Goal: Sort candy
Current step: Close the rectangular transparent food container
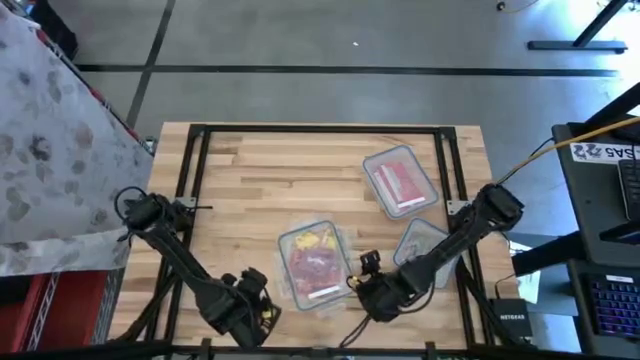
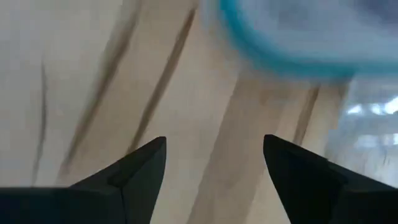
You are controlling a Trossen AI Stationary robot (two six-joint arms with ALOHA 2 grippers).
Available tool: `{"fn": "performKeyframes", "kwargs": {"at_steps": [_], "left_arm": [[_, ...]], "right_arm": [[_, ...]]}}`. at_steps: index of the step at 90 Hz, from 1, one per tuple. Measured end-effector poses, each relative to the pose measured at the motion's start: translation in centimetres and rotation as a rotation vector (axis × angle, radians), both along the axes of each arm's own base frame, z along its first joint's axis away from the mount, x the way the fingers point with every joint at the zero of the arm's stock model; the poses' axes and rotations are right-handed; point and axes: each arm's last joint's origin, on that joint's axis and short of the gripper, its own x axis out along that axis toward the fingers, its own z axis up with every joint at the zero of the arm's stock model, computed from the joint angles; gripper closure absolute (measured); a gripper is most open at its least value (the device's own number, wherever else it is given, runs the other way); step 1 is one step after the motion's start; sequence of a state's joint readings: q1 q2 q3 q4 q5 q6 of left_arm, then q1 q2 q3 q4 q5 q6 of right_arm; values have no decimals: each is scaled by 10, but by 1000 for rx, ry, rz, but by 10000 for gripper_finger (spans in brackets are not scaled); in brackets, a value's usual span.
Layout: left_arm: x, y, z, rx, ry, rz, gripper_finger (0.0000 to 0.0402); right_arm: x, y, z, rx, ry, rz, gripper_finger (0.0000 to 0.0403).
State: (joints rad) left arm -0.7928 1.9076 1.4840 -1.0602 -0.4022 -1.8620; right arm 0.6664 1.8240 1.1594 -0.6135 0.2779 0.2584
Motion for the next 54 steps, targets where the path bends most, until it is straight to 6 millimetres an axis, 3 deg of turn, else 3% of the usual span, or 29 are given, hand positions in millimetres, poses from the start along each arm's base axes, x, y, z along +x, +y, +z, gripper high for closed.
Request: {"fn": "performKeyframes", "kwargs": {"at_steps": [12, 25, 54], "left_arm": [[5, 16, -14, 85, -20, 38, 231], [15, 34, -15, 157, -14, 53, 231], [25, 57, 13, 272, 82, 58, 231]], "right_arm": [[8, 3, 9, 32, -42, -6, 149], [10, 9, 15, 71, -61, 12, 149], [18, 16, 21, 148, -141, 63, 149]]}}
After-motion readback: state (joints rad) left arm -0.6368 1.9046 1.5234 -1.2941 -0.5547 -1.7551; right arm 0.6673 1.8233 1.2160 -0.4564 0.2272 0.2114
